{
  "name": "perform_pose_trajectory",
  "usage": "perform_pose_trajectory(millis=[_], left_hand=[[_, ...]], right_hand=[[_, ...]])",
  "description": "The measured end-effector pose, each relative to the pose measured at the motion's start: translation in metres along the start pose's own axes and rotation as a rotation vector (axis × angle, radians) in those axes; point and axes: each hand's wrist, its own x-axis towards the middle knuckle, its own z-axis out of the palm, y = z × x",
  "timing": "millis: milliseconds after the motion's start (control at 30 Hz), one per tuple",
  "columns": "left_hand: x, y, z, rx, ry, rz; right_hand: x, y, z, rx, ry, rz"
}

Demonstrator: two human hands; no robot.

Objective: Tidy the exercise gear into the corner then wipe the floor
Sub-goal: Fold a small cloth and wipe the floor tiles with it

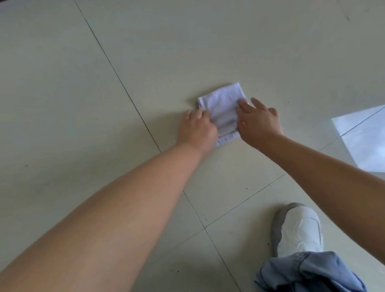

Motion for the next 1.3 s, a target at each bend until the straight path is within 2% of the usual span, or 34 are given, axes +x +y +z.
perform_pose_trajectory(millis=[33,133,233,333,400,600,667,700,767,800,867,900,1033,1167,1233,1300], left_hand=[[0.002,-0.008,-0.008,-0.037,-0.044,-0.046],[-0.008,-0.041,-0.016,-0.014,-0.008,-0.125],[-0.039,-0.068,-0.003,-0.015,0.02,-0.123],[-0.063,-0.08,0.014,0.015,0.092,-0.068],[-0.074,-0.074,0.021,-0.009,0.094,-0.053],[-0.115,-0.046,0.02,-0.103,0.0,-0.034],[-0.141,-0.035,0.004,-0.138,-0.175,-0.082],[-0.153,-0.03,-0.001,-0.166,-0.27,-0.138],[-0.183,-0.022,-0.005,-0.23,-0.328,-0.243],[-0.2,-0.019,-0.016,-0.241,-0.33,-0.203],[-0.234,-0.016,-0.041,-0.214,-0.34,-0.162],[-0.246,-0.019,-0.048,-0.239,-0.285,-0.185],[-0.284,-0.027,-0.121,-0.253,-0.251,-0.207],[-0.302,-0.055,-0.214,-0.187,-0.176,-0.404],[-0.319,-0.07,-0.264,-0.189,-0.215,-0.491],[-0.34,-0.081,-0.311,-0.218,-0.147,-0.617]], right_hand=[[0.007,-0.007,-0.003,0.029,-0.001,-0.005],[0.021,-0.036,-0.006,0.096,0.01,-0.097],[0.021,-0.063,0.006,0.14,0.058,-0.192],[0.005,-0.079,0.024,0.153,0.282,-0.332],[-0.009,-0.083,0.031,0.13,0.324,-0.363],[-0.062,-0.094,0.037,0.243,0.17,-0.355],[-0.093,-0.1,0.033,0.228,0.106,-0.337],[-0.109,-0.104,0.028,0.205,0.024,-0.297],[-0.142,-0.111,0.008,0.143,-0.207,-0.212],[-0.157,-0.112,-0.002,0.142,-0.304,-0.213],[-0.18,-0.115,-0.026,0.125,-0.403,-0.261],[-0.19,-0.118,-0.043,0.097,-0.415,-0.289],[-0.207,-0.135,-0.122,0.028,-0.41,-0.361],[-0.207,-0.16,-0.223,-0.018,-0.332,-0.473],[-0.209,-0.177,-0.275,-0.034,-0.249,-0.541],[-0.214,-0.197,-0.326,-0.031,-0.186,-0.595]])
